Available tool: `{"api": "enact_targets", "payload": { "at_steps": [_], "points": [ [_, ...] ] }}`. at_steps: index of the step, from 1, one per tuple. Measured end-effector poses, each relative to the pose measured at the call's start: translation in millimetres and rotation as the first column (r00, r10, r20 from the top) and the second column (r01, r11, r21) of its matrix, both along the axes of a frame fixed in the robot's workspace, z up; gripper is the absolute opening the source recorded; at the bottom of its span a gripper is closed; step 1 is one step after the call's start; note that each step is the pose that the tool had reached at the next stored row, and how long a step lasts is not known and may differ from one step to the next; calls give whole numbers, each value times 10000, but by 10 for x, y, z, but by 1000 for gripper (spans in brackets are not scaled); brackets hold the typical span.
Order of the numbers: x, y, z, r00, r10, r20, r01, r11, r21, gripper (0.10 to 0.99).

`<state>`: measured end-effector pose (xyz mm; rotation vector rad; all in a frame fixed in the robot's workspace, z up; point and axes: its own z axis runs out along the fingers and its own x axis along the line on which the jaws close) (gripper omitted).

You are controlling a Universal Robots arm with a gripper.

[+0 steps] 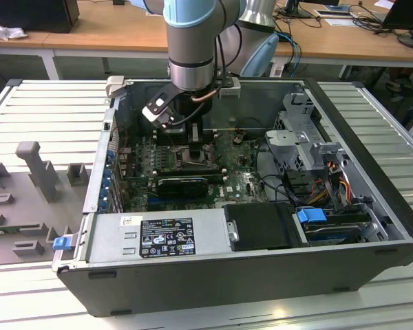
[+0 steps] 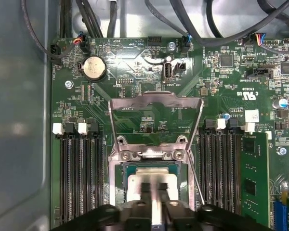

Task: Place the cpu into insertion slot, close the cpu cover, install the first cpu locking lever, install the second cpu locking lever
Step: 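Place the cpu into insertion slot, then close the cpu cover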

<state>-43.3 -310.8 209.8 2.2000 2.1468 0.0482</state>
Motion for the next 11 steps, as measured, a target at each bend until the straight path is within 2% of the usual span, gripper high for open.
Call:
{"api": "enact_targets", "payload": {
  "at_steps": [1,8,9,10,11],
  "points": [
    [0,0,5,10000,0,1,0,10000,2,102],
    [0,0,44,10000,-1,1,1,10000,1,106],
    [0,0,61,10000,-1,1,1,10000,2,106],
    [0,1,111,10000,0,2,0,10000,2,106],
    [28,0,112,10000,0,-7,0,10000,2,106]
  ]
}}
